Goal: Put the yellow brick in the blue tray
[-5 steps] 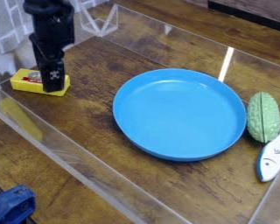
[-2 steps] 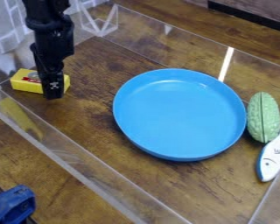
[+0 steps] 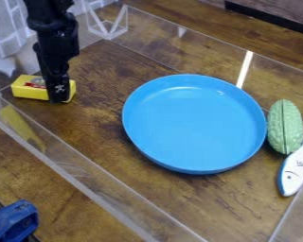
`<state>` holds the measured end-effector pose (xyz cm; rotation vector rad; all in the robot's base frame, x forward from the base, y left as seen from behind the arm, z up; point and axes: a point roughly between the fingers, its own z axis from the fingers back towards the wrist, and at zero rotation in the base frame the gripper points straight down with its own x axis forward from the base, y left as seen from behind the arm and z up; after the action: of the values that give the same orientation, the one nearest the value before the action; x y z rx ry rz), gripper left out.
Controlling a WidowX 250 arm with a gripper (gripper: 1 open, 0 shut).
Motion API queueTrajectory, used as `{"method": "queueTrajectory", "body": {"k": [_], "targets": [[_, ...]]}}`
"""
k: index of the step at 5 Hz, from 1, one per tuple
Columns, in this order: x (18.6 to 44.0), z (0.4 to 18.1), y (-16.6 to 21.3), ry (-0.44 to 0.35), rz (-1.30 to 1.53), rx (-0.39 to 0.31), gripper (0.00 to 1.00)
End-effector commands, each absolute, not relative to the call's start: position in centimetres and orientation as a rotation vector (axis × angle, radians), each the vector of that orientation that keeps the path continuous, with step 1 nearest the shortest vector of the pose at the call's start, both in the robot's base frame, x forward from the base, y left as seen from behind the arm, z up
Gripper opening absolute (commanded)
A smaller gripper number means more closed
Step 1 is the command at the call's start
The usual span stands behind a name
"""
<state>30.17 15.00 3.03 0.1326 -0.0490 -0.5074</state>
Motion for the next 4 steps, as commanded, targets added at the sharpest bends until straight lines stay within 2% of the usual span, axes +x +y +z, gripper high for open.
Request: {"method": "queueTrajectory", "body": {"k": [1, 2, 3, 4], "targets": [[29.55, 1.17, 16.01, -0.023, -0.472, 0.109, 1.0], [29.6, 0.28, 16.27, -0.018, -0.468, 0.104, 1.0], [29.53, 0.72, 16.4, -0.012, -0.467, 0.098, 0.0], [29.49, 1.06, 16.6, -0.012, -0.465, 0.095, 0.0]]}}
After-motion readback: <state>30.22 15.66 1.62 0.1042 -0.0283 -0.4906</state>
